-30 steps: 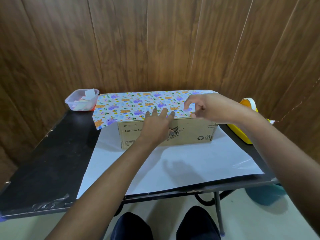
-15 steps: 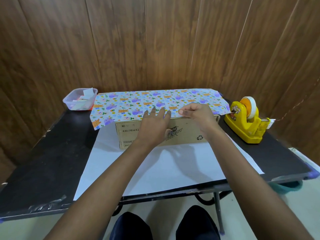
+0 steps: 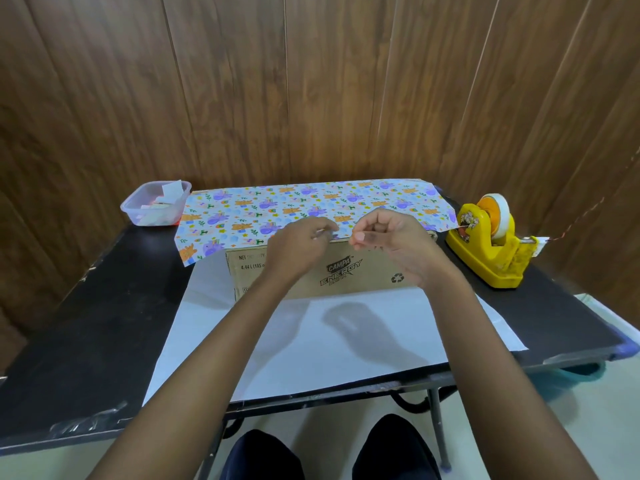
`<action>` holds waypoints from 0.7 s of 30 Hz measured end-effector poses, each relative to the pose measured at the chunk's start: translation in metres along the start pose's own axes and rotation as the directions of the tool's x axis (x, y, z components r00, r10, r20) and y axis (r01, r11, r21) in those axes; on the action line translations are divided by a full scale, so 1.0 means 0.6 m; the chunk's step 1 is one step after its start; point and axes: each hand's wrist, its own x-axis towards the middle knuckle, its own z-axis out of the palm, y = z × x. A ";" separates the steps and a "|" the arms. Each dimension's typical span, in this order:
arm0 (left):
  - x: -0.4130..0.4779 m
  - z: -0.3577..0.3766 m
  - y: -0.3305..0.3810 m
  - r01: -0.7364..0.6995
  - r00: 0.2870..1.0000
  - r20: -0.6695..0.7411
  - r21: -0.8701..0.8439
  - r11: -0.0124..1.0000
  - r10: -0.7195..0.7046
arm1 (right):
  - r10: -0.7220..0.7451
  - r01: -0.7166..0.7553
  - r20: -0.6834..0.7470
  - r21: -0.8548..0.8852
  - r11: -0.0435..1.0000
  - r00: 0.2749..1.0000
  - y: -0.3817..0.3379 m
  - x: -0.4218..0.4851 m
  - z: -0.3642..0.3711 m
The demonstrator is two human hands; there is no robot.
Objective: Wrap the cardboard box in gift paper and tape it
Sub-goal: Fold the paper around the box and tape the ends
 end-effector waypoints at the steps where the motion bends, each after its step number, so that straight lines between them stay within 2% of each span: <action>1: 0.004 -0.008 0.000 0.040 0.999 0.040 -0.110 0.993 -0.035 | 0.016 -0.014 0.058 -0.026 1.000 0.998 0.000 0.001 -0.002; 5: 0.009 -0.035 0.003 0.083 0.973 0.228 -0.447 0.891 0.024 | 0.091 -0.066 0.216 -0.120 0.991 0.972 -0.003 0.019 0.000; 7: 0.008 -0.047 0.005 0.101 0.954 0.292 -0.516 0.850 0.064 | 0.107 -0.066 0.246 -0.170 0.983 0.963 -0.006 0.031 0.003; 13: 0.008 -0.058 0.002 0.127 0.944 0.325 -0.505 0.854 0.052 | 0.154 -0.082 0.222 -0.303 0.950 0.963 -0.021 0.053 0.005; 21: 0.012 -0.061 -0.005 0.160 0.942 0.335 -0.505 0.848 0.022 | 0.204 -0.099 0.233 -0.395 0.913 0.951 -0.036 0.054 0.011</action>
